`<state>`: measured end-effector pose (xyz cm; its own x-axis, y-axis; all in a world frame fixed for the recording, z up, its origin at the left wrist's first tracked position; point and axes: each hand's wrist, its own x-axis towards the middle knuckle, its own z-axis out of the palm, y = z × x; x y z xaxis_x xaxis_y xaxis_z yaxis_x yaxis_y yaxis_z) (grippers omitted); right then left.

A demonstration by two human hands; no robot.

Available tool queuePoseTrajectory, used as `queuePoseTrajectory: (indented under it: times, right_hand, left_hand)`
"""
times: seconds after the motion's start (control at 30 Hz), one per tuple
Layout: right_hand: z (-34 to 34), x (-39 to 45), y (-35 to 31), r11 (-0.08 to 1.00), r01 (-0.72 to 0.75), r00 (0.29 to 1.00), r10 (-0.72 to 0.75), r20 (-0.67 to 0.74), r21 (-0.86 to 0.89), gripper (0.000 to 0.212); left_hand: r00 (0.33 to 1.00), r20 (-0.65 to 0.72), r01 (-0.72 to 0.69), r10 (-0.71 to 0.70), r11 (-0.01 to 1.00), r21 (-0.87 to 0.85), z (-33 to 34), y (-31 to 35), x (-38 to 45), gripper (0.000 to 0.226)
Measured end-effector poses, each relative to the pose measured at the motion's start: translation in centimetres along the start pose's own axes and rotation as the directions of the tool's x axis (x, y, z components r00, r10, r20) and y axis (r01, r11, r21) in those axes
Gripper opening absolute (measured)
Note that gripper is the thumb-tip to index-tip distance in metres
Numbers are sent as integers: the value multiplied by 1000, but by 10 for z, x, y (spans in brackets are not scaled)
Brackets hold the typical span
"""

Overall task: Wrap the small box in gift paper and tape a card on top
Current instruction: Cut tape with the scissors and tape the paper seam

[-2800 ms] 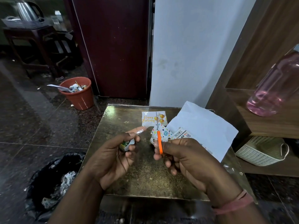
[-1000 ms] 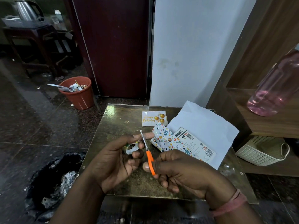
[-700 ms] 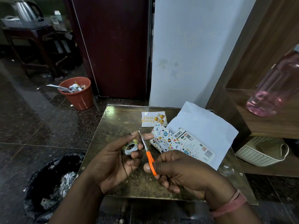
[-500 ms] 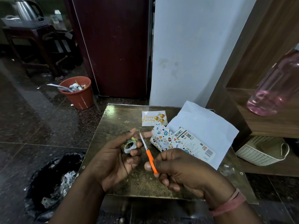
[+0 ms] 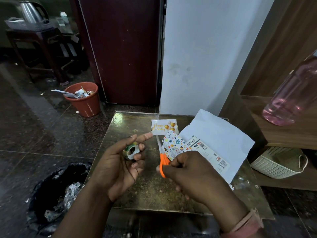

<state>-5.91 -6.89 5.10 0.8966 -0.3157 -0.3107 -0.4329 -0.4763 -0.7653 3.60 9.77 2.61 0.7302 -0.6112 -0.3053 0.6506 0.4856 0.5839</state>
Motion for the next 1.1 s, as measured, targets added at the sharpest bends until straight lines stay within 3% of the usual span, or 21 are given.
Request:
queuePoseTrajectory:
  times: [0.2, 0.4, 0.8, 1.0, 1.1]
  right_hand:
    - [24, -4, 1, 948, 18, 996, -45, -78, -318, 36]
    - [33, 1, 2, 940, 22, 999, -37, -37, -341, 36]
    - [35, 2, 3, 907, 18, 994, -60, -89, -420, 28]
    - [29, 2, 1, 899, -11, 998, -20, -65, -438, 19]
    - [26, 3, 1, 940, 53, 985, -104, -135, -338, 24]
  left_hand:
    - [1000, 13, -15, 15, 1000, -14, 1, -1, -1, 45]
    - [1000, -9, -14, 14, 1000, 18, 1, -5, 1, 44]
    - [1000, -6, -7, 8, 993, 117, 1, -9, 1, 42]
    - [1000, 5, 8, -10, 980, 196, -2, -10, 2, 55]
    - [1000, 12, 10, -13, 977, 213, -2, -10, 1, 66]
